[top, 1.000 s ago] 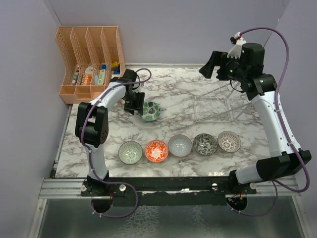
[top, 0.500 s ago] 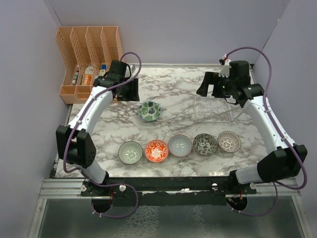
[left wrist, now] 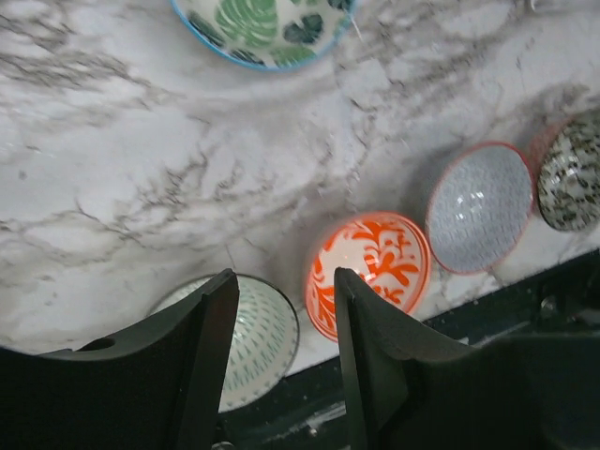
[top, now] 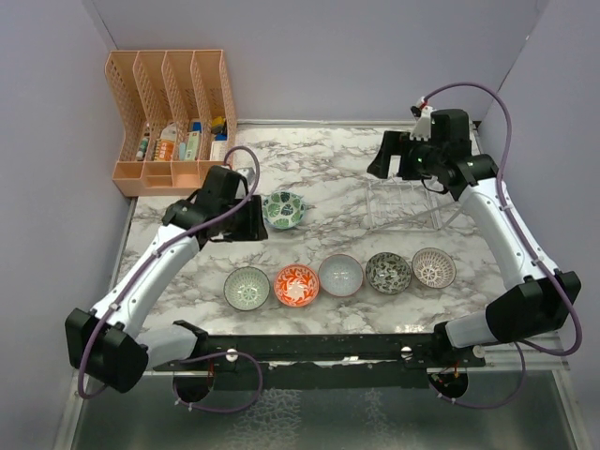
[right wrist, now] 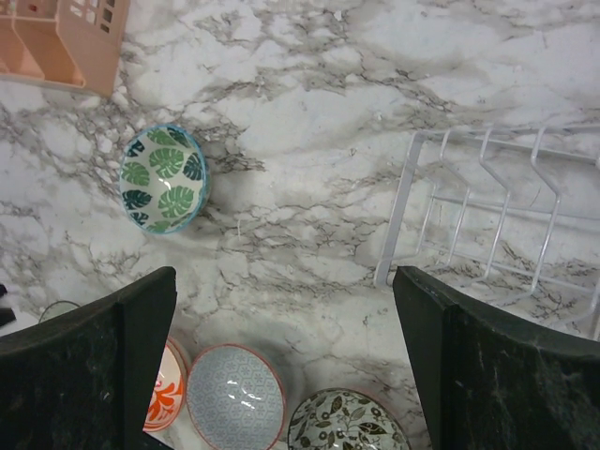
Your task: Load the bowls into the dish rack
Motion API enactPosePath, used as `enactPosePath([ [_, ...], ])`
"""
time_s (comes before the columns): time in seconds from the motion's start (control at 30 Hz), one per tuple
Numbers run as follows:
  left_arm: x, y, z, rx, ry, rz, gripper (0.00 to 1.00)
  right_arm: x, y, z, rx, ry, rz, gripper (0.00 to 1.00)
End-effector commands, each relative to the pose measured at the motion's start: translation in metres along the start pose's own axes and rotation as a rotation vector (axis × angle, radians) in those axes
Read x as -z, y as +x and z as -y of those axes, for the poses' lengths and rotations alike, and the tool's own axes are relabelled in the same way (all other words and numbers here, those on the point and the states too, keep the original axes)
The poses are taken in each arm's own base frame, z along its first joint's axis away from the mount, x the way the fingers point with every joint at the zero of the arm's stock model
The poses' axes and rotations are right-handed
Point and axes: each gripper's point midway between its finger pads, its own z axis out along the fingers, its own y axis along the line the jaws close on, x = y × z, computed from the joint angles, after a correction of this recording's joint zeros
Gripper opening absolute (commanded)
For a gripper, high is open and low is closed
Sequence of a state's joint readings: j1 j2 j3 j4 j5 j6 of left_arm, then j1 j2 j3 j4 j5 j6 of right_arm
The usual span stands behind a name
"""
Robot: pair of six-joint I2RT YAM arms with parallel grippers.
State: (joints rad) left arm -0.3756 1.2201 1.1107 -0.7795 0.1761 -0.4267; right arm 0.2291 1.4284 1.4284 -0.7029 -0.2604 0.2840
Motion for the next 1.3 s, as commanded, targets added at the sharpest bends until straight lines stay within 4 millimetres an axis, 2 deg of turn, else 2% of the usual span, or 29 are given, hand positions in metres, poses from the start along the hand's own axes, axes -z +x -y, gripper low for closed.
enactPosePath([
  [0.0, 0.017, 0.036, 0.031, 0.048, 0.045, -0.041, 0.48, 0.007, -0.032, -0.017, 0.000, -0.052, 0.081, 1.00],
  [0.07, 0.015, 0.054, 0.035, 0.055, 0.027, -0.084, 0.48, 0.007, -0.035, -0.022, -0.010, -0.081, 0.087, 1.00],
  [0.27, 0.003, 0.098, 0.022, 0.105, -0.084, -0.174, 0.48, 0.006, -0.032, -0.032, -0.030, -0.140, 0.093, 1.00],
  [0.43, -0.007, 0.118, 0.006, 0.151, -0.142, -0.203, 0.48, 0.009, -0.031, -0.034, -0.027, -0.152, 0.099, 1.00],
  [0.57, -0.017, 0.137, 0.004, 0.158, -0.117, -0.252, 0.47, 0.013, -0.033, -0.036, -0.022, -0.155, 0.105, 1.00],
  [0.8, -0.019, 0.151, 0.006, 0.072, -0.028, -0.254, 0.47, 0.015, -0.027, -0.034, -0.016, -0.149, 0.102, 1.00],
  [1.1, -0.027, 0.154, 0.013, -0.031, 0.031, -0.266, 0.51, 0.009, -0.025, -0.033, -0.019, -0.159, 0.092, 1.00],
  [1.27, -0.031, 0.167, 0.003, -0.041, -0.011, -0.300, 0.51, 0.010, -0.030, -0.033, -0.009, -0.151, 0.102, 1.00],
])
